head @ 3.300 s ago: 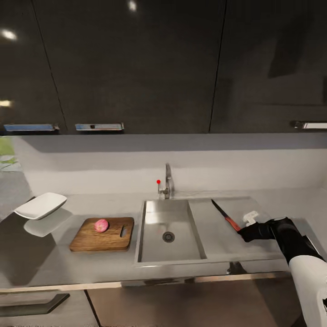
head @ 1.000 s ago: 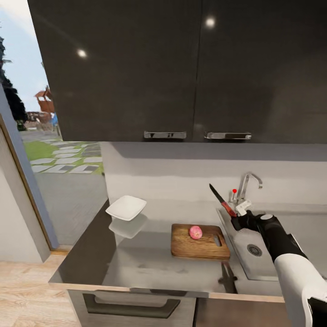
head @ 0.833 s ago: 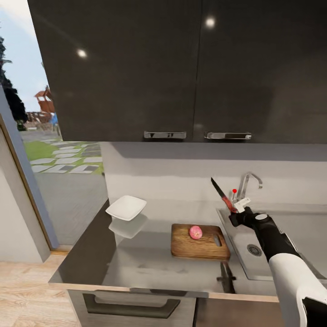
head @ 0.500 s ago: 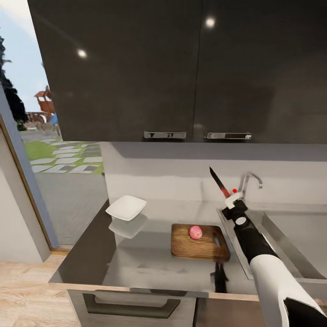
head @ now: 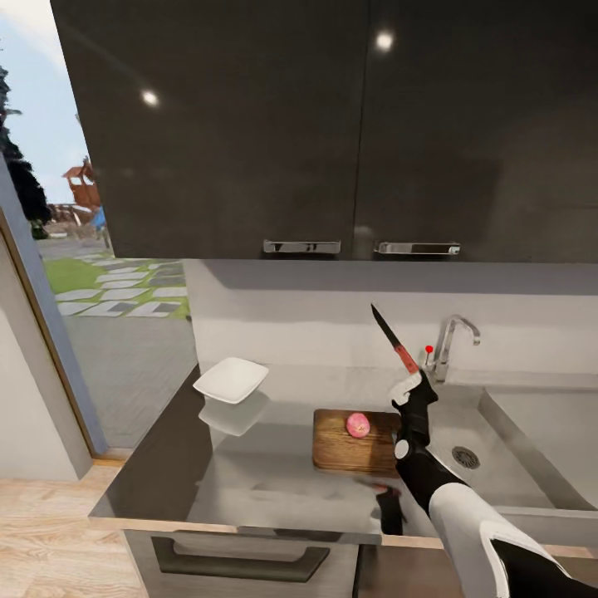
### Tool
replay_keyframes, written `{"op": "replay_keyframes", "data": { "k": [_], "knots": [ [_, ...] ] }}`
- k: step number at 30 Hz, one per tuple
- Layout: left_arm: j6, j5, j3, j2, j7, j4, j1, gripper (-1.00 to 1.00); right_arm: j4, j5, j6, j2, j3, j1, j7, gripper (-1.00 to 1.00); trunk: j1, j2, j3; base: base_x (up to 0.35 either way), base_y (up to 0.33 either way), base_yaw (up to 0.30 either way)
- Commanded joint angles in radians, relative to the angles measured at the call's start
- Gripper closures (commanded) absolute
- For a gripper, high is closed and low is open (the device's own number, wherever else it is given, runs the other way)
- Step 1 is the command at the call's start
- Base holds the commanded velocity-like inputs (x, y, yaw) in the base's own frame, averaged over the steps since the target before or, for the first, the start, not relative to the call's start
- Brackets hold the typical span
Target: In the kitchen, take the Vidalia onion out of the sink, dice it on the chopping board with the paring knife, put the diced onion into the bowl on the countertop, then place both the paring knife and the chopping board into the sink.
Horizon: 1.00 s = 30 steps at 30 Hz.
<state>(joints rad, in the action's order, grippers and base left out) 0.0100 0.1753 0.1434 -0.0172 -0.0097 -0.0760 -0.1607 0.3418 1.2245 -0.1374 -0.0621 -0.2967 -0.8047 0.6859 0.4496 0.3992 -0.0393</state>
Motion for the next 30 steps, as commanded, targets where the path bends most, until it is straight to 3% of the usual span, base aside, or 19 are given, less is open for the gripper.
{"op": "replay_keyframes", "data": {
  "k": [1, 7, 9, 13, 16, 19, 21, 23, 27, 30],
  "knots": [
    [0.001, 0.005, 0.008, 0.000, -0.001, -0.002, -0.001, -1.00, -0.015, 0.016, -0.019, -0.002, -0.009, -0.001, 0.032, 1.00, 0.000, 0.001, 0.000, 0.000, 0.000, 0.000],
    [0.001, -0.002, 0.008, -0.001, -0.001, -0.002, 0.000, -1.00, -0.031, 0.045, -0.033, -0.001, -0.009, 0.000, 0.168, 1.00, 0.000, 0.001, 0.000, 0.000, 0.000, 0.000],
    [0.002, -0.003, 0.008, -0.001, -0.001, -0.002, 0.000, -1.00, -0.036, 0.078, -0.034, 0.000, -0.009, 0.003, 0.210, 1.00, 0.000, 0.001, 0.000, 0.000, 0.000, 0.000],
    [0.002, -0.004, 0.008, 0.000, -0.001, -0.002, 0.000, -1.00, -0.038, 0.211, -0.034, 0.007, -0.010, 0.009, 0.228, 1.00, 0.000, 0.001, 0.000, 0.000, 0.000, 0.000],
    [0.002, -0.005, 0.010, 0.001, -0.001, 0.001, 0.000, -1.00, -0.033, 0.250, -0.033, 0.012, -0.011, 0.010, 0.151, 1.00, 0.000, 0.001, 0.000, 0.000, 0.000, 0.000],
    [0.002, -0.005, 0.018, 0.003, -0.001, 0.003, 0.000, -1.00, -0.006, 0.303, -0.030, 0.014, -0.011, 0.010, 0.032, 1.00, 0.000, 0.001, 0.000, 0.000, 0.000, 0.000],
    [0.002, -0.005, 0.028, 0.004, -0.001, 0.004, 0.000, -1.00, 0.023, 0.344, -0.029, 0.014, -0.011, 0.010, -0.063, 1.00, 0.000, 0.001, 0.000, 0.000, 0.000, 0.000],
    [0.002, -0.005, 0.043, 0.005, -0.001, 0.005, 0.000, -1.00, 0.079, 0.386, -0.030, 0.013, -0.011, 0.010, -0.209, 1.00, 0.000, 0.001, 0.000, 0.000, 0.000, 0.000],
    [0.003, -0.004, 0.053, 0.009, -0.001, 0.005, 0.000, -1.00, 0.214, 0.410, -0.032, 0.012, -0.008, 0.010, -0.429, 1.00, 0.000, 0.001, 0.000, 0.000, 0.000, 0.000],
    [0.003, -0.004, 0.055, 0.016, -0.002, 0.005, 0.000, -1.00, 0.265, 0.416, -0.032, 0.013, -0.008, 0.010, -0.502, 1.00, 0.000, 0.001, 0.000, 0.000, 0.000, 0.000]
  ]
}}
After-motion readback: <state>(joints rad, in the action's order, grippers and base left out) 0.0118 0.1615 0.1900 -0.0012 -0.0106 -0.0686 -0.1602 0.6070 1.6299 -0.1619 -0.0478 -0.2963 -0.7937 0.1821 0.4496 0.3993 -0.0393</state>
